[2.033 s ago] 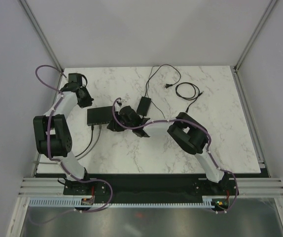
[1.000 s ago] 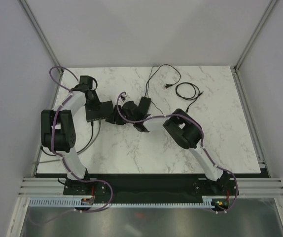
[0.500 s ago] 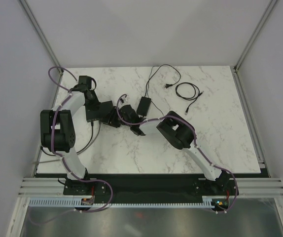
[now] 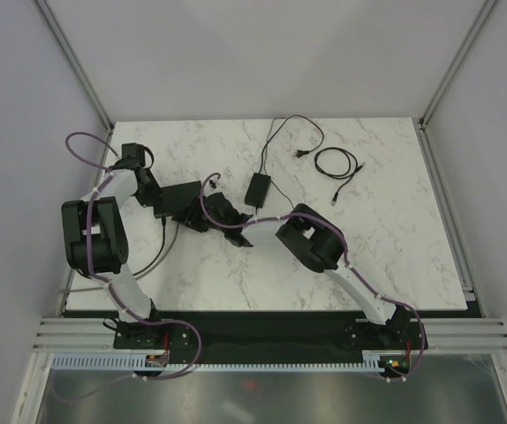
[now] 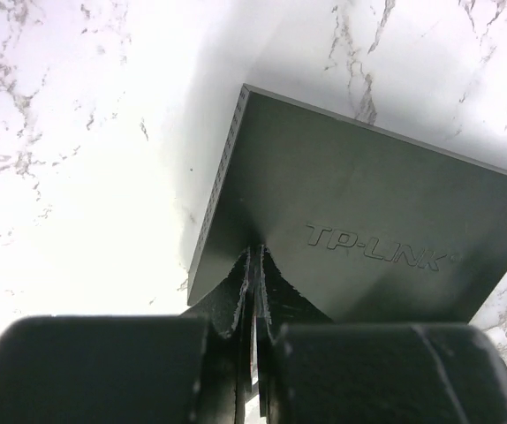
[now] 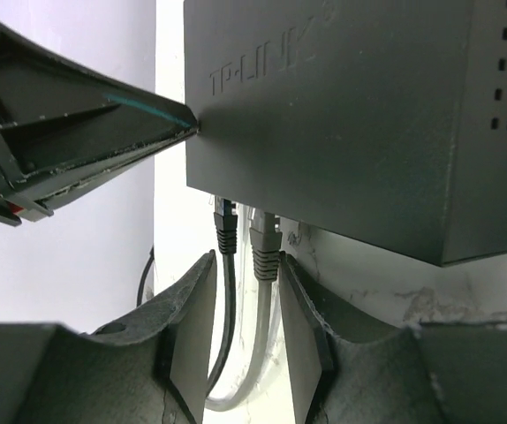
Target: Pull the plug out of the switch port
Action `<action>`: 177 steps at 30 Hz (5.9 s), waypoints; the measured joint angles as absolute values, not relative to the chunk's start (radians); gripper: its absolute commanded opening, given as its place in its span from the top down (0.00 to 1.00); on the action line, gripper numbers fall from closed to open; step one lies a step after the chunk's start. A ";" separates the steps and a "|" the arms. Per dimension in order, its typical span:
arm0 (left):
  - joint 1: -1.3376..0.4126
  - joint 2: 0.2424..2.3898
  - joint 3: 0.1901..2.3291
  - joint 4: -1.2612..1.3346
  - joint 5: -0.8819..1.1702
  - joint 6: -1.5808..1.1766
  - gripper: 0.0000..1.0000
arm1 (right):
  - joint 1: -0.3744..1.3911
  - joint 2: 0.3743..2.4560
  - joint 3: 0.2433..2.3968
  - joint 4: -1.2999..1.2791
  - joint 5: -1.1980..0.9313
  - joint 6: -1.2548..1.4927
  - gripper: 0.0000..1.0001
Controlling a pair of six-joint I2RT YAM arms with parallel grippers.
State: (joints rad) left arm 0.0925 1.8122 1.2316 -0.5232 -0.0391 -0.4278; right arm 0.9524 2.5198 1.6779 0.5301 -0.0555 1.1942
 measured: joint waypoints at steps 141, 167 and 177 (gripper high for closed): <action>-0.042 1.360 1.119 -0.417 -0.047 -0.372 0.98 | 0.534 1.097 1.370 -0.536 0.120 0.495 1.00; -0.065 1.385 1.118 -0.416 -0.005 -0.372 0.98 | -0.246 1.427 1.748 -0.480 -0.323 0.790 1.00; -0.066 1.389 1.118 -0.416 0.024 -0.373 0.98 | -0.276 1.333 1.337 -0.435 -0.247 0.720 1.00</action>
